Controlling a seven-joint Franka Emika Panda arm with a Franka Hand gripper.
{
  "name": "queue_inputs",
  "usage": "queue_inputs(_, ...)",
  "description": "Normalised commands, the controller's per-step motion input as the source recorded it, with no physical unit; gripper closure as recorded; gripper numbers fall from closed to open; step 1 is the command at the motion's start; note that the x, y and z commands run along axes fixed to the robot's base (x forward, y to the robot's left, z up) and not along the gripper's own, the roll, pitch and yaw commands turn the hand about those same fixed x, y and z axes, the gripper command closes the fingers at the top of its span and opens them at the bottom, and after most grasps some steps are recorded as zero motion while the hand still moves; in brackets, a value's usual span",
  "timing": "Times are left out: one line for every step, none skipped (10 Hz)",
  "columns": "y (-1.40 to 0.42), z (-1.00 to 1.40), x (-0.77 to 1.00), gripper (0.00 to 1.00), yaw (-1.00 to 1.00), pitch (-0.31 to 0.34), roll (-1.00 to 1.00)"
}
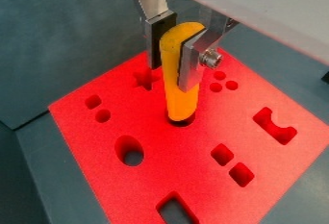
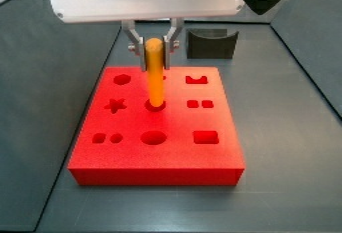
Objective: Pick up the oval object. Move up. Move to above the board. Insert the oval object.
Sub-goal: Insert the oval object.
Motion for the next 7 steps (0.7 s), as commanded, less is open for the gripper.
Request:
queue_inputs(0.0,0.0,0.0,1.0,0.0,-0.039,-0.04)
queue_inputs(0.0,0.0,0.0,1.0,0.0,-0.021,-0.01)
queue_inputs(0.0,-0.02,0.0,1.0,0.0,-0.019,0.0)
queue_inputs(0.0,-0.05,0.0,1.0,0.0,-0.011,0.0)
queue_inputs(0.0,-0.1,0.0,1.0,0.0,0.0,0.0)
queue_inputs(0.0,-0.14,0.0,1.0,0.0,0.0,0.0)
queue_inputs(0.0,-0.16,0.0,1.0,0.0,0.0,0.0)
